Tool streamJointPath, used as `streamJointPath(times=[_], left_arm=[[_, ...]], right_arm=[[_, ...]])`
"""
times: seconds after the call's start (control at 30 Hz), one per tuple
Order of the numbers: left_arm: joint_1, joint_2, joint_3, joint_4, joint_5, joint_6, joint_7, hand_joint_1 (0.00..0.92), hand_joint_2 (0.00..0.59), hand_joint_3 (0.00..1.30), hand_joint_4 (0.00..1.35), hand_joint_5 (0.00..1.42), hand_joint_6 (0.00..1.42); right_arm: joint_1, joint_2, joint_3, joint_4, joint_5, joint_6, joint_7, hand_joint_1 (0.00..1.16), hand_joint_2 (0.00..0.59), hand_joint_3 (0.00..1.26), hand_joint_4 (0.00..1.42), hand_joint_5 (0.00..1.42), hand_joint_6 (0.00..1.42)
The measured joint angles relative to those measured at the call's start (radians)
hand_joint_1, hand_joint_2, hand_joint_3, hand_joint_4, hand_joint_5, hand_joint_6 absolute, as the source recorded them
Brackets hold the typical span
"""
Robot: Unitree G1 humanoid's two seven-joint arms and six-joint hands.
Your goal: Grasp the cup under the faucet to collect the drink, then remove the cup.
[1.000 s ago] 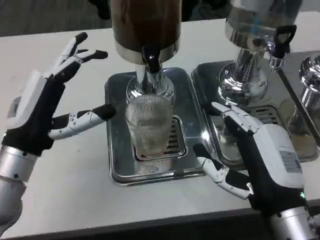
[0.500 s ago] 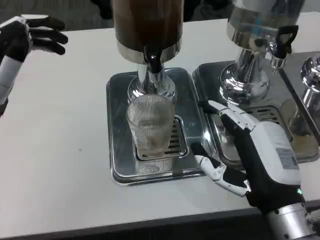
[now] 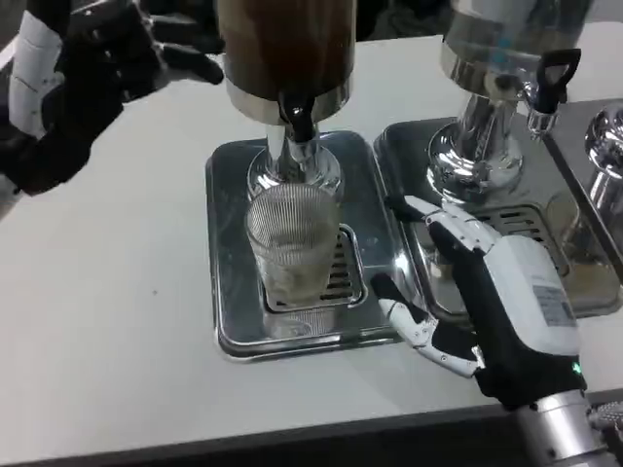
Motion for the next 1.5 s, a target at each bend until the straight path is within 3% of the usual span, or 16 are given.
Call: streamJointPath(times=[0.2, 0.57, 0.97, 1.5], left_arm=[[-0.033, -0.014, 0.015, -0.012, 0.0, 0.088, -0.061, 0.0, 0.115, 0.27, 0.19, 0.26, 0.18], [-0.058, -0.045, -0.009, -0.027, 0.056, 0.115, -0.098, 0.0, 0.119, 0.19, 0.05, 0.14, 0.07], [-0.052, -0.085, -0.024, -0.049, 0.162, -0.009, -0.091, 0.0, 0.123, 0.07, 0.0, 0.03, 0.0], [-0.009, -0.095, -0.071, -0.036, 0.242, -0.11, -0.087, 0.0, 0.119, 0.03, 0.0, 0.0, 0.0]], right_arm=[[-0.015, 0.002, 0.0, 0.028, 0.007, -0.008, -0.018, 0.56, 0.387, 0.25, 0.27, 0.18, 0.22], [-0.023, 0.01, 0.0, 0.048, 0.016, -0.015, -0.032, 0.56, 0.394, 0.25, 0.27, 0.18, 0.22], [-0.021, 0.012, -0.001, 0.048, 0.025, -0.023, -0.038, 0.55, 0.393, 0.25, 0.27, 0.18, 0.22], [-0.013, 0.011, -0.006, 0.048, 0.039, -0.026, -0.038, 0.53, 0.399, 0.25, 0.27, 0.19, 0.22]])
